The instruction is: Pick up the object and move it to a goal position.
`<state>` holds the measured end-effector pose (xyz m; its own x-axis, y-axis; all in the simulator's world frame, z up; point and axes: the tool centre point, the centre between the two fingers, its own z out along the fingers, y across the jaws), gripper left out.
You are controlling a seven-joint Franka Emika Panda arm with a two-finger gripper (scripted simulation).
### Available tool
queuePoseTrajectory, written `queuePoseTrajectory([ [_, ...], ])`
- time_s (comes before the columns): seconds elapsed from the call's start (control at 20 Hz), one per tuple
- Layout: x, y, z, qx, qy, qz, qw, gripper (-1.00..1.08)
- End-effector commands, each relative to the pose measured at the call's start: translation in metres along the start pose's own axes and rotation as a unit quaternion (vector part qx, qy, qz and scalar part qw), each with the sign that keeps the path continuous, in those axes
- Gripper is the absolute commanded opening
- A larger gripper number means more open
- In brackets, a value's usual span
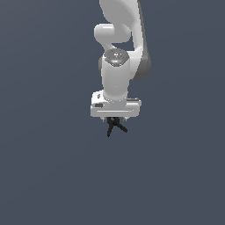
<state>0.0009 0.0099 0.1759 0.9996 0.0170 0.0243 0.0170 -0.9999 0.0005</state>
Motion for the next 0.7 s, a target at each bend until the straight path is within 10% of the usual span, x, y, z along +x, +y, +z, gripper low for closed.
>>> queuePoseTrajectory([
  [0.0, 0.0000, 0.0000, 0.0000, 0.000, 0.000, 0.000, 1.0000, 1.00],
  [0.65, -0.0091, 0.0045, 0.0042, 0.008, -0.016, 0.013, 0.9997, 1.00],
])
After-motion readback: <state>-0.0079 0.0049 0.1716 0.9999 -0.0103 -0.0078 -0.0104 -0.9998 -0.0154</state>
